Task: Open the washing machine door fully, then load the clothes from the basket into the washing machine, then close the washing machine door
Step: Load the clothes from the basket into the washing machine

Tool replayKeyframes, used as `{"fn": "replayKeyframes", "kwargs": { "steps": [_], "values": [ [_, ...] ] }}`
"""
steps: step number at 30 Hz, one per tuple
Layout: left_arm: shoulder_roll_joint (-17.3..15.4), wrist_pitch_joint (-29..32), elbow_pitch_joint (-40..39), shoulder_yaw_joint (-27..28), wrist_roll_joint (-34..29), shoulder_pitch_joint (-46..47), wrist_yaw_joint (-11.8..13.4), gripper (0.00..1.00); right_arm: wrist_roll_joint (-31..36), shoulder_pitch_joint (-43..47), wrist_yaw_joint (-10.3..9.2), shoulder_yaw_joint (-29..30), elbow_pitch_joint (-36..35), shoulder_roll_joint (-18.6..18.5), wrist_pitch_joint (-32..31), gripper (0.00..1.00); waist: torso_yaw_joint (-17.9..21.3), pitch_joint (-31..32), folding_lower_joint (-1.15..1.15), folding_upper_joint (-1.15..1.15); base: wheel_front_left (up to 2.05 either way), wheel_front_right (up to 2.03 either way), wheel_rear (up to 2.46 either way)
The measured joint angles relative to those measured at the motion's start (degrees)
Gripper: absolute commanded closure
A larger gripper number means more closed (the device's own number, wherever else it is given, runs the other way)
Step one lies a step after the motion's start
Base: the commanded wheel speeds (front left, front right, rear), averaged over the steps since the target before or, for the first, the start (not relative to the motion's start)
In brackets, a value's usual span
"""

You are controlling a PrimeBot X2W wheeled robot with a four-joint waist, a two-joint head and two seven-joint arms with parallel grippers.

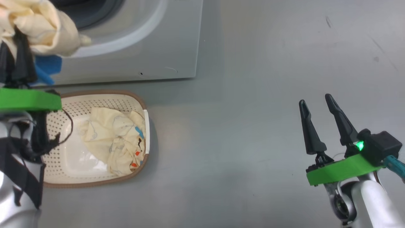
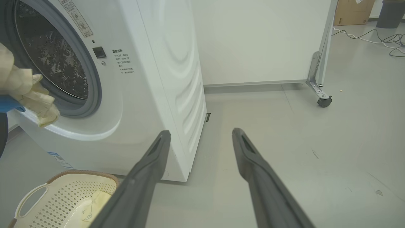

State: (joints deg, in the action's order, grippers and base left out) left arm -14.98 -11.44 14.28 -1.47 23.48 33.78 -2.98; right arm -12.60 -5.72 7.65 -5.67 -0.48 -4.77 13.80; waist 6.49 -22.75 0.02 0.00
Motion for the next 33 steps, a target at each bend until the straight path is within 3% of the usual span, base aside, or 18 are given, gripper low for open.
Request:
{"fn": "replayKeyframes", "kwargs": {
  "steps": [15, 23, 33],
  "values": [
    [-7.5, 5.7, 10.3, 3.2, 2.9, 25.9, -1.4, 1.00, -0.5, -5.6, 0.00, -0.1, -0.4, 1.6, 0.6, 0.00, 7.0, -13.0, -0.01, 0.00, 0.00, 0.00, 0.00],
    [-13.6, 10.0, 16.5, -0.8, 1.0, 41.7, -3.2, 1.00, -2.2, -8.2, 0.00, -1.6, -1.5, 1.8, 0.6, 0.00, 9.8, -19.5, -0.01, 0.00, 0.00, 0.00, 0.00],
    [-18.0, 11.5, 26.9, -4.8, 0.7, 53.4, -4.1, 1.00, -5.7, -9.2, 0.00, -3.7, -1.2, 2.0, 0.6, 0.00, 14.1, -23.1, -0.01, 0.00, 0.00, 0.00, 0.00]
  ]
}}
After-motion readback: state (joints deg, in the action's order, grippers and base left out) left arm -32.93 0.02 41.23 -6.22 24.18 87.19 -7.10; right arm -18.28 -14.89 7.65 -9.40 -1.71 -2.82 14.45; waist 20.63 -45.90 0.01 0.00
